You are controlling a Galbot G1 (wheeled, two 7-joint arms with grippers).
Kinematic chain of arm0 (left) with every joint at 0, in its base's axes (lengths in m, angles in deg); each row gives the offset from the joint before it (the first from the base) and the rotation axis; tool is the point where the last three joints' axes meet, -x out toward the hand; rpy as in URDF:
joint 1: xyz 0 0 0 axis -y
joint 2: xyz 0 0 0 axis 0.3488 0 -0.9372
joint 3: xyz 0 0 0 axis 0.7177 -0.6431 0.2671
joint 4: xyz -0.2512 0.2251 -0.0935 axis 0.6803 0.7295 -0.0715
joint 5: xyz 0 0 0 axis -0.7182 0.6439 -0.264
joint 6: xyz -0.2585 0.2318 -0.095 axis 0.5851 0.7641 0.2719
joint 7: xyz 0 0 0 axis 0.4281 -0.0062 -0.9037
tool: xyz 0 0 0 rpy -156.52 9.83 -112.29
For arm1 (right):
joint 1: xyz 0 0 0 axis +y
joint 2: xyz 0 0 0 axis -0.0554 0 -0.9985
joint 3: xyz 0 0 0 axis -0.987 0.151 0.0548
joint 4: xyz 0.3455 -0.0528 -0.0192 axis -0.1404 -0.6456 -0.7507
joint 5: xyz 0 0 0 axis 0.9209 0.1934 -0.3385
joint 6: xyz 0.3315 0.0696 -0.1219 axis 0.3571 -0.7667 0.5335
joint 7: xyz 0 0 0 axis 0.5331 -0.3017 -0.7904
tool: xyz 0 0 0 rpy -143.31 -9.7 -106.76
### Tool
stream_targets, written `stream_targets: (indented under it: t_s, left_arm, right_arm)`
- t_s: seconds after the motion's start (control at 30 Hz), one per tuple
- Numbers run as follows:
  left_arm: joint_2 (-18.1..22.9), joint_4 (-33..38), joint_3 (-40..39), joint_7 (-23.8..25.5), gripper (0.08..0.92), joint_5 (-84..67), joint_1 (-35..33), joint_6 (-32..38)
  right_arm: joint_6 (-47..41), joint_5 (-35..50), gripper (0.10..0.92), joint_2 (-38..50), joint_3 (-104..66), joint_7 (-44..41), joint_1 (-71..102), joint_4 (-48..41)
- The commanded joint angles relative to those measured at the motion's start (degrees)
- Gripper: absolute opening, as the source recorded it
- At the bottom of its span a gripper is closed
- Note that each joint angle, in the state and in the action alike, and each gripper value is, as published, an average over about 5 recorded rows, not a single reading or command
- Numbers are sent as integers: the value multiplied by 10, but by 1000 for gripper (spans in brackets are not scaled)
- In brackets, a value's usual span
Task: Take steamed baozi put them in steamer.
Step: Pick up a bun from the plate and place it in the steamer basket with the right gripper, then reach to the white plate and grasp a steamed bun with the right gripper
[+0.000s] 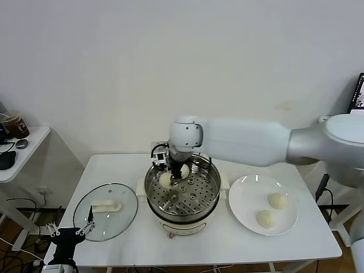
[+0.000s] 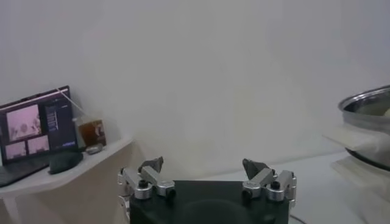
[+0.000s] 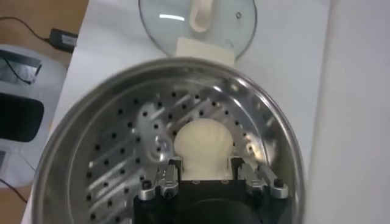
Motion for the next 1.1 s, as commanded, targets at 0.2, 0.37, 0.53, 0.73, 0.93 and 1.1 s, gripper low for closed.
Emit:
stream_targets:
  t_s: [0.2, 0.37, 0.53, 0.73, 0.93, 1.1]
  left_arm:
    - [2, 2, 3, -1, 823, 1, 0, 0]
    - [4, 7, 2, 0, 823, 2, -1, 0]
    - [6, 10, -1, 0, 823, 6, 0, -3]
    - [3, 2, -6, 0, 823, 7, 3, -3]
    - [-2, -6, -9, 1, 823, 5, 9, -2]
    - [-5, -11, -14, 1, 823, 5, 16, -3]
  right_arm:
    - [-7, -14, 508, -47, -6, 10, 52, -51]
    - [-7, -30, 623, -31, -19, 7, 64, -49]
    - [-4, -34, 751, 28, -49, -40, 23, 9]
    - [49, -79, 820, 167, -41, -166, -83, 100]
    - [155, -173, 823, 321, -3, -279, -140, 171]
    - [208, -252, 823, 455, 29, -297, -131, 223]
